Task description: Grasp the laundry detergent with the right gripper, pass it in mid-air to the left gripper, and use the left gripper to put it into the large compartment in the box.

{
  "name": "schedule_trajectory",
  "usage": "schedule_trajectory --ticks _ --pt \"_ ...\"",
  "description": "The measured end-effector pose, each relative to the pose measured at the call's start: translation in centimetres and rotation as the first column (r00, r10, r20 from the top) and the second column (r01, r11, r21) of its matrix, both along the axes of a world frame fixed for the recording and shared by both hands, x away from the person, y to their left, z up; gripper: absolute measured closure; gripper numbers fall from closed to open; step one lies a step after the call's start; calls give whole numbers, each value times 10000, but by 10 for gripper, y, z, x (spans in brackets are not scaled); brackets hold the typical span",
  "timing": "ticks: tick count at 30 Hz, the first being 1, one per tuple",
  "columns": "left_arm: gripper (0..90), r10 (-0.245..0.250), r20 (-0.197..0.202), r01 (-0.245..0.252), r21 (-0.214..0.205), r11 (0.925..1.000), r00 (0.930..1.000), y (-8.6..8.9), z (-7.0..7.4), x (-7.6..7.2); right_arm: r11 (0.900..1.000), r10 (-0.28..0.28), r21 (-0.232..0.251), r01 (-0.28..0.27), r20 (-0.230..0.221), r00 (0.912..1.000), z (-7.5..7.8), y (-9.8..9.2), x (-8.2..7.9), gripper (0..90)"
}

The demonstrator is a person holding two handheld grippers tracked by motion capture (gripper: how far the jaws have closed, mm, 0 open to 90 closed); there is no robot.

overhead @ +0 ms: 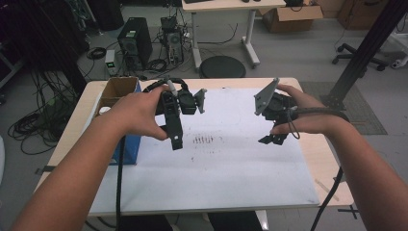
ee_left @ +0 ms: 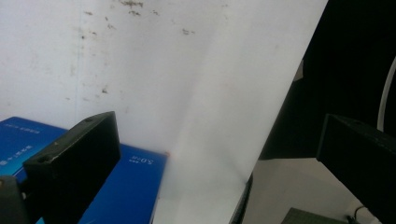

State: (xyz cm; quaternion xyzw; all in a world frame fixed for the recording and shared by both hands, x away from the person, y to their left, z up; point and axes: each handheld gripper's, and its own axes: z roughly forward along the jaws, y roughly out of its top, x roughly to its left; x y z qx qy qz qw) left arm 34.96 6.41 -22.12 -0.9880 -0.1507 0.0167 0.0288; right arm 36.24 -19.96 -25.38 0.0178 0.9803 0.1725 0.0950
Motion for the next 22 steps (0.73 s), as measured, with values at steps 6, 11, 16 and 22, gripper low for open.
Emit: schedule_trajectory --ticks 6,11,16,22 --pt "2 -179 -90 179 -34 9998 9998 -2 -1 0 9999 -42 -150 41 -95 9999 -2 -2 1 31" --pt "2 -230 -123 230 -40 9997 9997 0 -1 -1 9999 -37 -152 35 -153 9999 -3 0 1 31" --pt "2 -243 -141 242 -48 9997 9996 1 0 -2 9999 6 -147 -9 -162 9999 -4 2 1 31" --pt "2 -284 -135 283 -81 9996 9995 1 0 -2 9999 -13 -120 11 -162 9999 -4 2 1 32"
